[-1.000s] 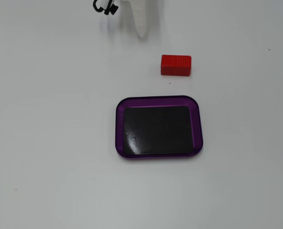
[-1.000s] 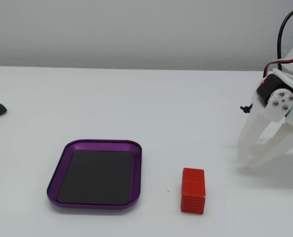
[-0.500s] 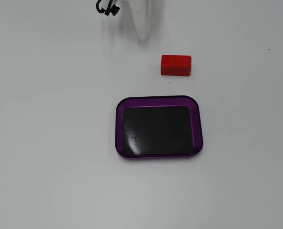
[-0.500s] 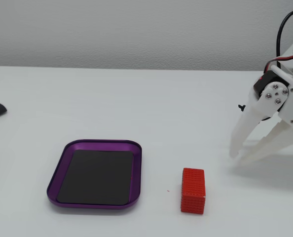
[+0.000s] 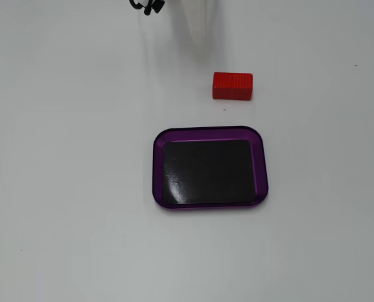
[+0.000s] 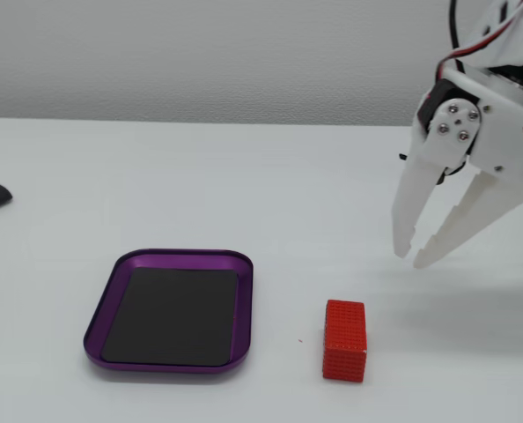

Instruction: Pick up the cube and place it in the box.

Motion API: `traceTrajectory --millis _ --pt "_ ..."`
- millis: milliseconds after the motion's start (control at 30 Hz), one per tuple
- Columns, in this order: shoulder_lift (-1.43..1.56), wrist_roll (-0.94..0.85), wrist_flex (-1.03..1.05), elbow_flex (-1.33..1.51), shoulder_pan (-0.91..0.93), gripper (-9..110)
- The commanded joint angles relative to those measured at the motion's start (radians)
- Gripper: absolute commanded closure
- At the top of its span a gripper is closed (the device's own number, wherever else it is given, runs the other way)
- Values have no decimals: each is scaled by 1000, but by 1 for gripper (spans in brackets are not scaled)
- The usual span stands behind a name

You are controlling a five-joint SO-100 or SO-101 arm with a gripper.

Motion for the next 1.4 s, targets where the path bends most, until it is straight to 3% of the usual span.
traceTrajectory --millis 0,267,467,767,1367 --pt "-190 12 40 -238 -8 100" --pt "-525 221 155 -468 -95 81" --pt "-615 345 146 -480 -176 74" --pt "-747 359 -20 -476 -209 73" --pt "-824 357 3 -466 -212 73"
